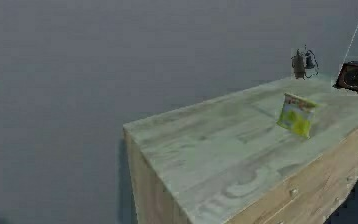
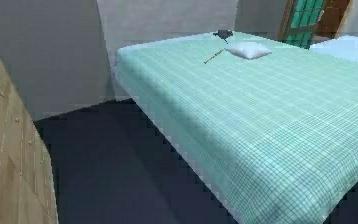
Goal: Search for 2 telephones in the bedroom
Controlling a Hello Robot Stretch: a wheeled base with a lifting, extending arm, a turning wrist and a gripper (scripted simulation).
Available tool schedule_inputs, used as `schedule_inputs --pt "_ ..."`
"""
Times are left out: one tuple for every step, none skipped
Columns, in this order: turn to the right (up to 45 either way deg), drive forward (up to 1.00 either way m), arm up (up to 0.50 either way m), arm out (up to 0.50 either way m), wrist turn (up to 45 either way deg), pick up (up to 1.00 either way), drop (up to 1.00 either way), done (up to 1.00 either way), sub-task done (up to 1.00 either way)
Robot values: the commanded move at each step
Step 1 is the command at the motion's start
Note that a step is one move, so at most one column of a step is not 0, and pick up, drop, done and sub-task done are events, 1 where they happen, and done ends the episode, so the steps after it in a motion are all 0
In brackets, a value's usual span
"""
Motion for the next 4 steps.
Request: schedule_inputs --pt "45.0 0.00 0.00 0.00 0.0 0.00 0.00 0.00 0.00" --pt "15.0 0.00 0.00 0.00 0.0 0.00 0.00 0.00 0.00" --pt "0.0 1.00 0.00 0.00 0.0 0.00 0.00 0.00 0.00" --pt "6.0 0.00 0.00 0.00 0.0 0.00 0.00 0.00 0.00"
